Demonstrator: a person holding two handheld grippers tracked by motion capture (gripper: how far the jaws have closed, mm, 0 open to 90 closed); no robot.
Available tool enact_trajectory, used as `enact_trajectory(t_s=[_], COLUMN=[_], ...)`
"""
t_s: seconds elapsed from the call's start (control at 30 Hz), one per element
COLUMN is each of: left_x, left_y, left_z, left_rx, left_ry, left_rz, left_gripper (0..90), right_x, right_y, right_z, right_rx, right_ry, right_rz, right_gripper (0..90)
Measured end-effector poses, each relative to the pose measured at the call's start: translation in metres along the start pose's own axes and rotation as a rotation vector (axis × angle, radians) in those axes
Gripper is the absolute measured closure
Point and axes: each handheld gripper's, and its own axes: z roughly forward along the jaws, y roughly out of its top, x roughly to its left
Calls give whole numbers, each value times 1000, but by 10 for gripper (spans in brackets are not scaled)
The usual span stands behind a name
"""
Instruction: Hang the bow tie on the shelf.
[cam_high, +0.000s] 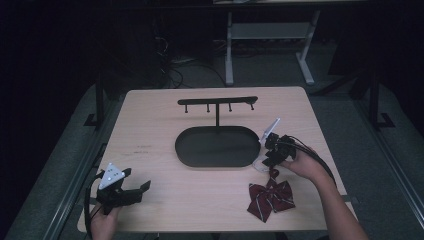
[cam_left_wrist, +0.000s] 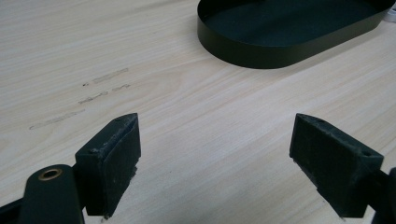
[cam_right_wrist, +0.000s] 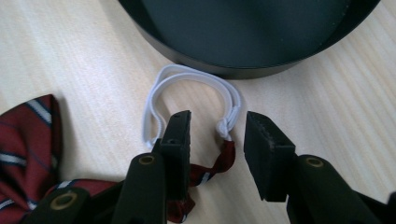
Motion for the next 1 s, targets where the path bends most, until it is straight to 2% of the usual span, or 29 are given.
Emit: enact_trajectory(t_s=[0.13,0.27,0.5,0.73,1.0], left_x=[0,0,0,0,0], left_y=[0,0,-1,0,-1], left_z=[0,0,0,0,0], left_rx=[-4,1,-8,4,0], left_ry=[-1,-3,1,-2,0], left_rz=[-3,5,-6,4,-8], left_gripper=[161,161,161,161,161], right_x=[-2,-2,0,3,4], right_y=[-1,-1,1,0,0], right_z=[4,5,8,8,9], right_rx=[32,37,52,64,71], right_ry=[-10,-16,-31,-39,-38], right_rz=[4,-9,-31,-36,-35], right_gripper=[655,706,784,810,826])
